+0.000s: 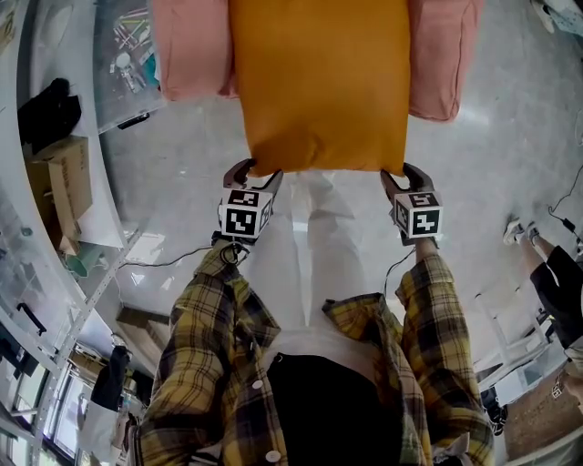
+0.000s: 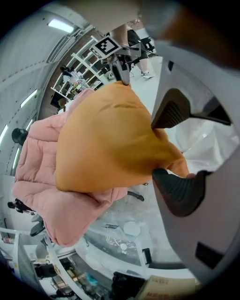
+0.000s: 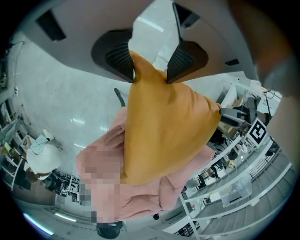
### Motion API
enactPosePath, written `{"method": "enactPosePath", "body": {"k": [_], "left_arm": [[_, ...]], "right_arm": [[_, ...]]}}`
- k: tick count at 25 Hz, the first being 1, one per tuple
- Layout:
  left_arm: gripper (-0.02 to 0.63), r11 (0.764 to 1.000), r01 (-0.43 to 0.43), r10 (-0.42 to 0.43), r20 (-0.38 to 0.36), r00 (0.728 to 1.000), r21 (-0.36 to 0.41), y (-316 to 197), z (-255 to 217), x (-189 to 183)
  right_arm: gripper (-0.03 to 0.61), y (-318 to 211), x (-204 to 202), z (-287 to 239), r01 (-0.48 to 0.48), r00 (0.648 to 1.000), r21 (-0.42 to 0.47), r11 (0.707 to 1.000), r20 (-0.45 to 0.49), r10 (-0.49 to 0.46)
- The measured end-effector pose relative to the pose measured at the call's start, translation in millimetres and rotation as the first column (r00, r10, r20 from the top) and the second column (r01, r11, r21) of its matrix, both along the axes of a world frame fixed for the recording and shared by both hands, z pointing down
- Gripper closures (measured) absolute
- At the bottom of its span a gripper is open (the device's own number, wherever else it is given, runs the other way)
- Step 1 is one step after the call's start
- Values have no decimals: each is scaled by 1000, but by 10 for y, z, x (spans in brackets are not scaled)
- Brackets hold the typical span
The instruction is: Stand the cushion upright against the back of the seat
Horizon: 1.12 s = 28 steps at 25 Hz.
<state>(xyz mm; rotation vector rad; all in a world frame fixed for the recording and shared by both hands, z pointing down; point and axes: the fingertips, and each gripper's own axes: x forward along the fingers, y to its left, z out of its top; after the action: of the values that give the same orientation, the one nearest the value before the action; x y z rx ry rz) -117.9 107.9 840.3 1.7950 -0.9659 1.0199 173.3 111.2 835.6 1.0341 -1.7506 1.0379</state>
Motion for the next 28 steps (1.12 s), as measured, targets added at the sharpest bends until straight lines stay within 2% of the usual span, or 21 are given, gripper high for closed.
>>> {"method": "enactPosePath", "body": {"k": [2,5,8,15,24,28], "left_arm": [[310,999,31,-30,16,999,-23,23,37,-66],[315,999,21,-20,26,999,-46,70,102,-85],[413,998,-11,12,31,999,-56,39,115,-19],[516,998,-44,46,39,998,-50,-20,59,61],[551,999,-43,43,22,999,-13,-112,-165,33],[555,1000,-13,13,1,1000,-2,-159,-326,8]], "right_arm": [[345,-17,-8,19,-9,1000,1,1000,-3,9],[360,-15,-40,32,-4,1000,-1,1000,-4,4],[406,-46,-91,35,16,1000,17,1000,-10,-16],[512,-75,-172,-57,28,999,61,998,-24,-26],[540,-145,-260,-307,24,1000,98,995,-9,-23],[541,-186,-297,-488,14,1000,116,993,-7,-13]]}}
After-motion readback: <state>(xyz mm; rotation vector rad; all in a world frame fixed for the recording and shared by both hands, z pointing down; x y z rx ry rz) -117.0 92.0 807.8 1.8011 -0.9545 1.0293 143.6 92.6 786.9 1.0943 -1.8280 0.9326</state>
